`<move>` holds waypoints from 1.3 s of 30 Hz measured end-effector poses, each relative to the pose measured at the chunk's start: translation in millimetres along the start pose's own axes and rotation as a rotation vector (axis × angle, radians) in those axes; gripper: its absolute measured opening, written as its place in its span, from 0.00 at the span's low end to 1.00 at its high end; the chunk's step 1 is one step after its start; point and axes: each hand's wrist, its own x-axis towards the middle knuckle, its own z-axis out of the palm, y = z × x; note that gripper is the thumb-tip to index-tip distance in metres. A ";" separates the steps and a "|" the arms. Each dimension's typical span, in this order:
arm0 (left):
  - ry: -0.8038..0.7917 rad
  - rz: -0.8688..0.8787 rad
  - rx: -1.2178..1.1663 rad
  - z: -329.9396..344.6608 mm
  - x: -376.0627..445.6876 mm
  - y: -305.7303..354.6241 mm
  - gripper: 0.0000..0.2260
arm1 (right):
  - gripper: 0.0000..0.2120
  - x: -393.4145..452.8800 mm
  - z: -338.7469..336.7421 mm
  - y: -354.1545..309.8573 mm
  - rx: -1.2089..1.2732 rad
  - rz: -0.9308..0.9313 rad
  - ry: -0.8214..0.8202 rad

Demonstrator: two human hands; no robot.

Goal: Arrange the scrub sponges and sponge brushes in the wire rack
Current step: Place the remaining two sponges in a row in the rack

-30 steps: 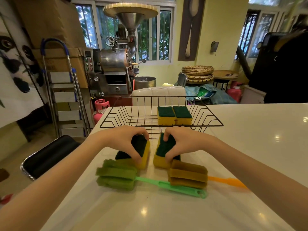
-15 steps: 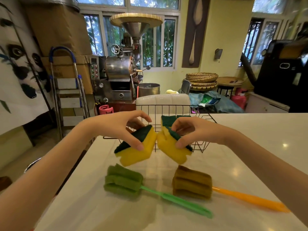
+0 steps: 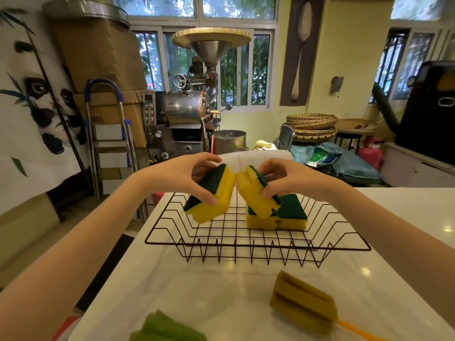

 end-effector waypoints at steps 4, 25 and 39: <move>0.031 -0.019 0.064 3.7 26.9 -20.0 0.40 | 0.26 28.8 -2.9 15.7 -0.043 -0.009 0.076; -0.085 -0.135 0.429 41.4 82.4 -80.0 0.36 | 0.29 100.3 37.6 48.4 -0.319 -0.042 0.055; -0.122 -0.160 0.456 42.0 84.4 -79.7 0.37 | 0.30 103.7 47.8 50.9 -0.572 -0.008 -0.042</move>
